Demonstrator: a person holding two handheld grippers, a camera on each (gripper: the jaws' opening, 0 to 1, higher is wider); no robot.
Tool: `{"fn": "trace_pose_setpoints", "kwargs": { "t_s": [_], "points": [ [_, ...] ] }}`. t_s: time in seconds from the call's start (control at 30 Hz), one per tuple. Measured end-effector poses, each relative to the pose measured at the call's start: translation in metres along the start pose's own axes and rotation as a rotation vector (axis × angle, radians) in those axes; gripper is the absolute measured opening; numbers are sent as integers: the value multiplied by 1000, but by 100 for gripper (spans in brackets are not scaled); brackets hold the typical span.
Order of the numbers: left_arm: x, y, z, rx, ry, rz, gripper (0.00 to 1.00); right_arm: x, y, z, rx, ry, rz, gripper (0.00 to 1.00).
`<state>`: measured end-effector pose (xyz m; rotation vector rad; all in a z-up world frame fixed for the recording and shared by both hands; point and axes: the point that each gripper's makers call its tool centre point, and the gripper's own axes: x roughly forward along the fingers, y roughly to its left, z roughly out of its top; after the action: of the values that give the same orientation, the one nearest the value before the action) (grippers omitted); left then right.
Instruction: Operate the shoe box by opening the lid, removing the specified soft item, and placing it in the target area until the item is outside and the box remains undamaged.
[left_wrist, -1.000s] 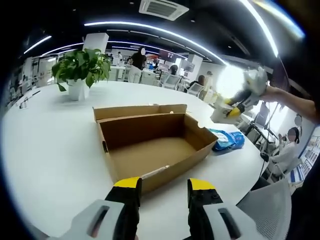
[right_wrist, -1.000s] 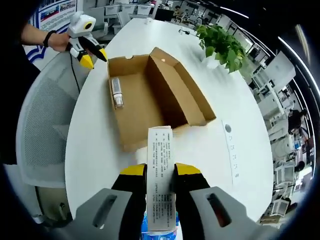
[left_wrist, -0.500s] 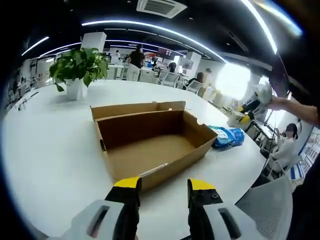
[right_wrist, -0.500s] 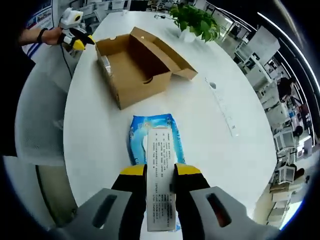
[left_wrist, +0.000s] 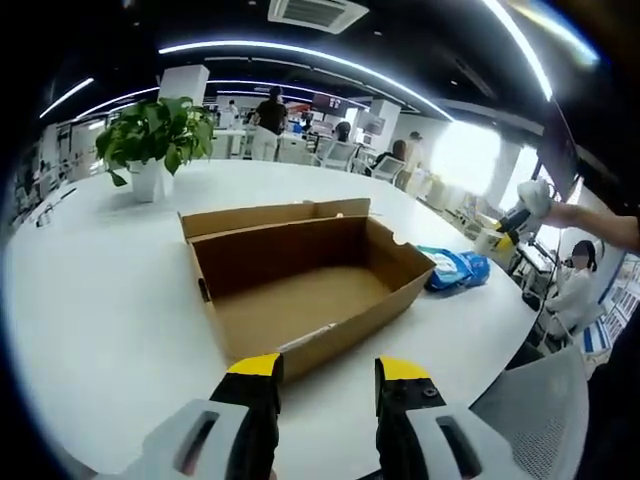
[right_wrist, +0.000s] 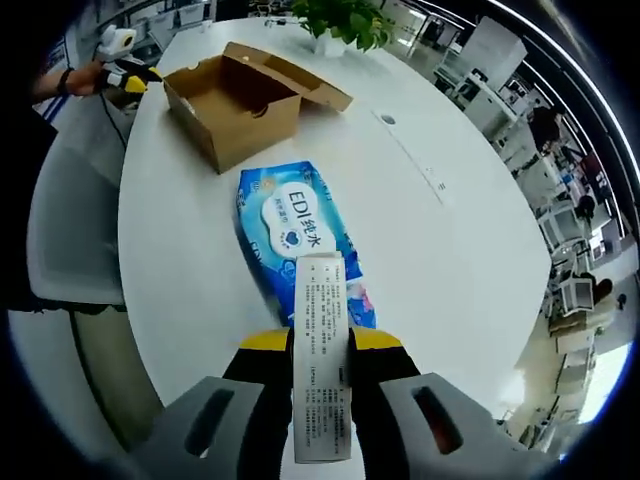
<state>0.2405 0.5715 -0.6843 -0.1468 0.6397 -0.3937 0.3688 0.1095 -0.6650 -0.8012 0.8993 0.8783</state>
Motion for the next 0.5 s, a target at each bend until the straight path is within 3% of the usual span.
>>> {"fn": "trace_pose_setpoints", "kwargs": {
  "t_s": [0.23,0.5],
  "points": [
    [-3,-2,2,-6,-3,13,37,0,-10,-14,34,8,-9,18],
    [-5,-1,2,-12,1,24,37,3,-25,-14,53,7,-18,18]
  ]
}}
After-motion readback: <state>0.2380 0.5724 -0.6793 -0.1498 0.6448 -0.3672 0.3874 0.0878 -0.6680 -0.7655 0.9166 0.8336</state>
